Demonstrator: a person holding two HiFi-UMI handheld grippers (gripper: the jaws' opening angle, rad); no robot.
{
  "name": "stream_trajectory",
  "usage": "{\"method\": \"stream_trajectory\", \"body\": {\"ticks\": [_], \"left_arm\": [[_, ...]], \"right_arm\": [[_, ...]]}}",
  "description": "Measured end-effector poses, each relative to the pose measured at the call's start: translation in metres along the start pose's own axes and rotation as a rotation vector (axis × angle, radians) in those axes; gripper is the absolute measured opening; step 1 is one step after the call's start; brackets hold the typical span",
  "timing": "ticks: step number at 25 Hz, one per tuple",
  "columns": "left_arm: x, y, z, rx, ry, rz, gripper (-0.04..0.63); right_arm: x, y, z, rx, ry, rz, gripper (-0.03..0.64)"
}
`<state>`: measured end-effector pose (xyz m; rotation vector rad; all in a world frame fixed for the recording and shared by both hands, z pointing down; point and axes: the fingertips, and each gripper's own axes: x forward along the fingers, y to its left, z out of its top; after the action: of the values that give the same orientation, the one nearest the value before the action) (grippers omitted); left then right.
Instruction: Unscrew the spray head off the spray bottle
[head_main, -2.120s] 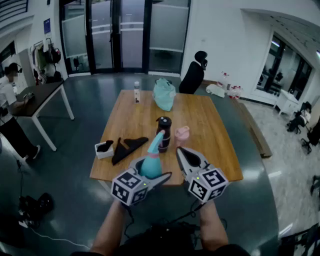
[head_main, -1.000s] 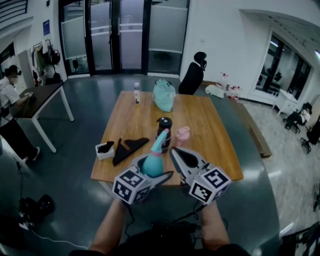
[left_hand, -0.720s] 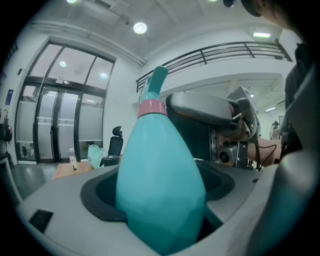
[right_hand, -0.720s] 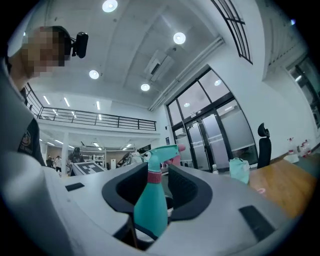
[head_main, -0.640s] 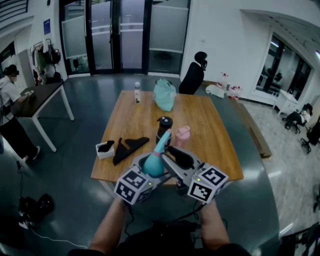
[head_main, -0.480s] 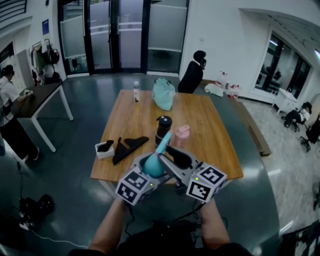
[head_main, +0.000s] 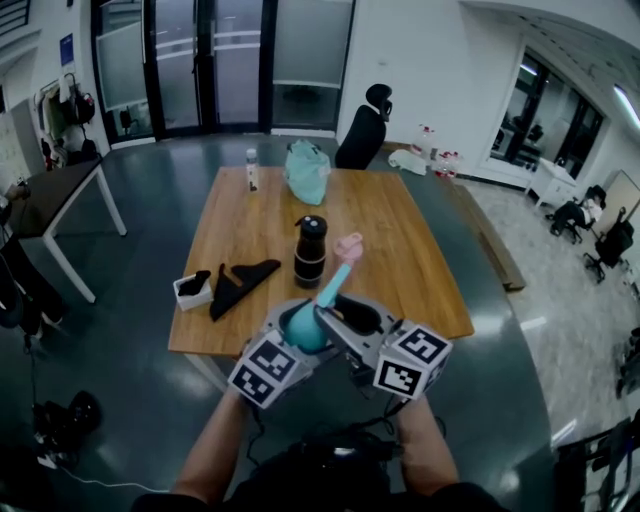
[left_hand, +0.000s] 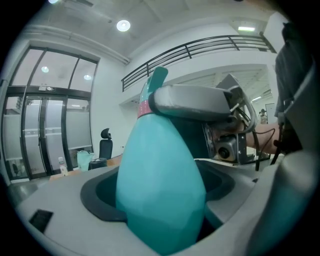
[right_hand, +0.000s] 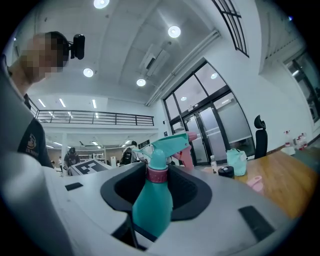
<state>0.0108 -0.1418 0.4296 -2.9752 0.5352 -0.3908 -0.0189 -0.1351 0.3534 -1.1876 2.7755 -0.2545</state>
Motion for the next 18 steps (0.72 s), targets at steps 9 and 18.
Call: {"method": "stream_trajectory", "body": {"ticks": [9, 18], "left_arm": [[0.006, -0.043, 0.011, 0.032, -0.012, -0.183, 0.428], [0.012, -0.059, 0.025, -0.027, -0.03, -0.295, 0.426]], "right_arm": [[-0.035, 0.008, 0.004, 0.005, 0.027, 0.126, 0.141], [-0.053, -0.007, 0.012, 0.067, -0.001, 0.252, 0.14]]}}
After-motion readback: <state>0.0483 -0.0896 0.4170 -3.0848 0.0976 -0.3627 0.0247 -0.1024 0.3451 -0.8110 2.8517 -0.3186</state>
